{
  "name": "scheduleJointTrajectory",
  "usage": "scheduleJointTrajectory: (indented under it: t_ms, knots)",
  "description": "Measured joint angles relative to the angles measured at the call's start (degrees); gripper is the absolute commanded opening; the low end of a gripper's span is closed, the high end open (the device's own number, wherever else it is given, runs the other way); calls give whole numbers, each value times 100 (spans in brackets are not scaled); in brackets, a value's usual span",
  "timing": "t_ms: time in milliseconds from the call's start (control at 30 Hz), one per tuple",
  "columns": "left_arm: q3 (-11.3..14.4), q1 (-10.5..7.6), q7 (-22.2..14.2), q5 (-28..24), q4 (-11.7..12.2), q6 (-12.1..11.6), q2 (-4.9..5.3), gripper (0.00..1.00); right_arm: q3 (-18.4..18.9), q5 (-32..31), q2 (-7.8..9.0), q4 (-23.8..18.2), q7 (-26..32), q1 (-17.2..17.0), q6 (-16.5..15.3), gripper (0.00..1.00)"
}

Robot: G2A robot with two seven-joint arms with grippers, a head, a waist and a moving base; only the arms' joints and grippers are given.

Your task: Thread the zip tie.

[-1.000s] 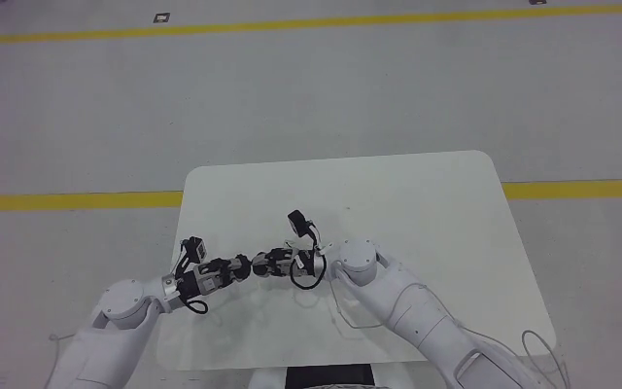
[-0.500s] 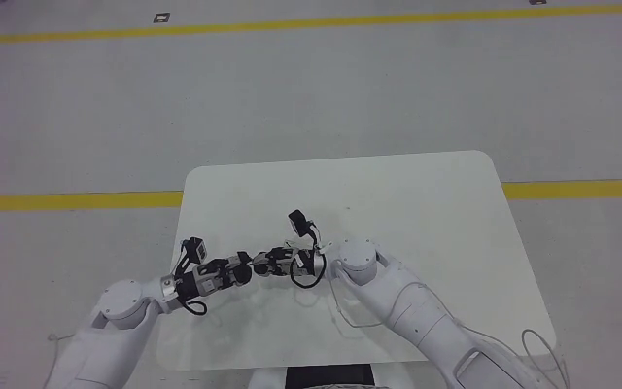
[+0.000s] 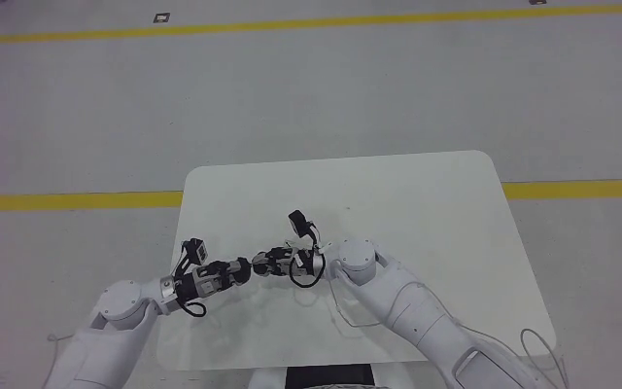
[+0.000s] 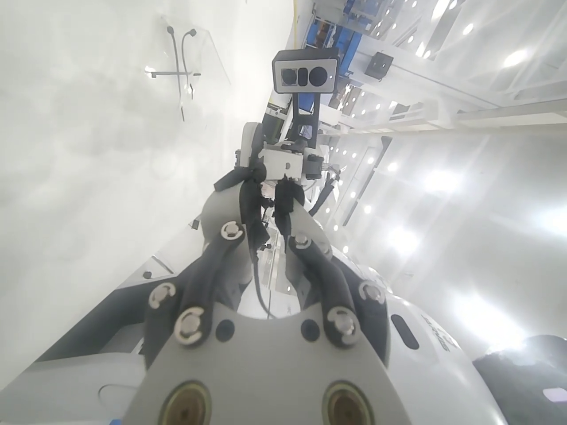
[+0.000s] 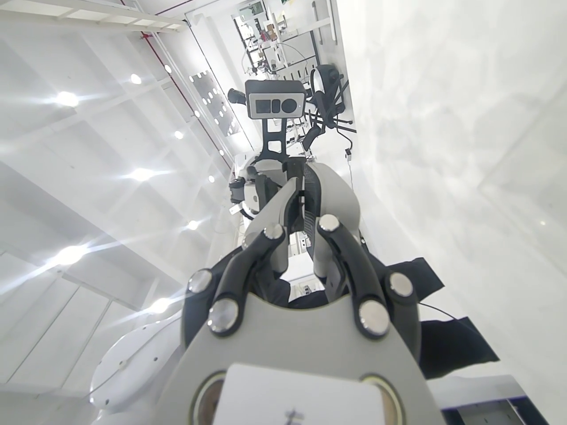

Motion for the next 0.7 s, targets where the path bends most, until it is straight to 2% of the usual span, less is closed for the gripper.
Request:
scheduleJointTrajectory:
  t_ms: [367, 400, 433, 467, 700]
  knots:
    - [2, 31, 43, -28, 5, -41, 16, 0, -13, -30, 1, -18, -9, -18, -30, 0]
    - [0, 35, 54, -33, 5, -44, 17, 0, -16, -40, 3, -24, -3, -19, -32, 7]
    - [-4, 41, 70, -40, 3, -50, 19, 0, -18, -52, 5, -31, 4, -21, -33, 69]
    - [-8, 46, 81, -46, 1, -57, 20, 0, -18, -62, 6, -35, 1, -23, -31, 100]
    - [-78, 90, 175, 20, -13, -228, 36, 0, 78, -96, 45, -115, -134, -93, -6, 100]
